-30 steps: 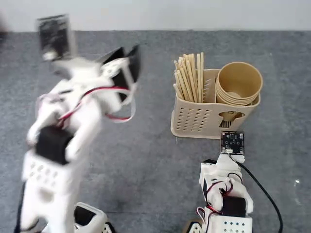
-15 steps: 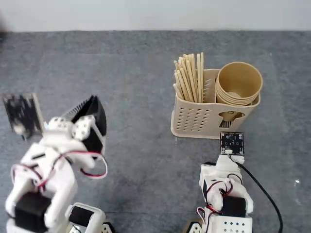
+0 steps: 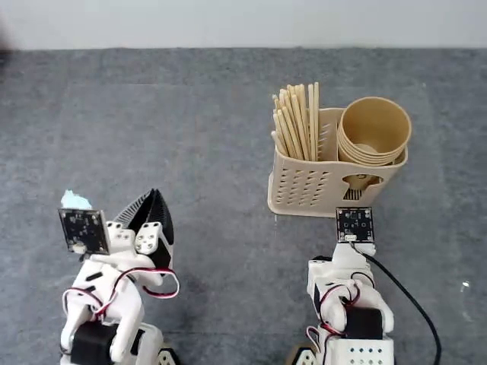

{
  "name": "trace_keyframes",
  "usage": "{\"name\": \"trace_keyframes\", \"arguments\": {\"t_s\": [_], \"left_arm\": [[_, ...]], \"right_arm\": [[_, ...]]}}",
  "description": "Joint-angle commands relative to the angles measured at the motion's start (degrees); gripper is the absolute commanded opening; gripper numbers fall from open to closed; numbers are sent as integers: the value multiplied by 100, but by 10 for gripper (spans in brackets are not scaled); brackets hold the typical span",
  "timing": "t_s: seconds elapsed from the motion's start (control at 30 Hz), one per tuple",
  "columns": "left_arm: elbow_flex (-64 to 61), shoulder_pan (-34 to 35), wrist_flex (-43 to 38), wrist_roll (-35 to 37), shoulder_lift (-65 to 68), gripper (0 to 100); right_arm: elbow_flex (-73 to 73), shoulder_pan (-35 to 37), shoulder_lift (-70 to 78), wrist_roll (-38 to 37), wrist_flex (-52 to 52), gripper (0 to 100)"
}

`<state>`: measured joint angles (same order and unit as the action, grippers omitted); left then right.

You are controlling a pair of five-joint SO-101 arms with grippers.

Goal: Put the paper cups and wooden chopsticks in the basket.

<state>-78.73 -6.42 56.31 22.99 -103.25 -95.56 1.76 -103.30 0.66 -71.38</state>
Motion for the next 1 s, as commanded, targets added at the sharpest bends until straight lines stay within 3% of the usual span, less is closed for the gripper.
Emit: {"name": "trace_keyframes", "arguments": {"t_s": [0.0,0.47,0.63,0.8,0.97], "left_arm": [[-347,290,-229,-70,-88,12],[-1780,519,-536,-352,-79,12],[-1771,703,-396,-422,-88,12],[-1771,826,-114,-1073,-70,12],[-1771,826,343,-1213,-70,12]], "right_arm": [[-88,40,-66,26,110,9],[-88,40,-66,26,119,9],[-88,57,-48,35,119,9],[-88,75,-22,62,13,9],[-88,549,-57,70,-251,9]]}}
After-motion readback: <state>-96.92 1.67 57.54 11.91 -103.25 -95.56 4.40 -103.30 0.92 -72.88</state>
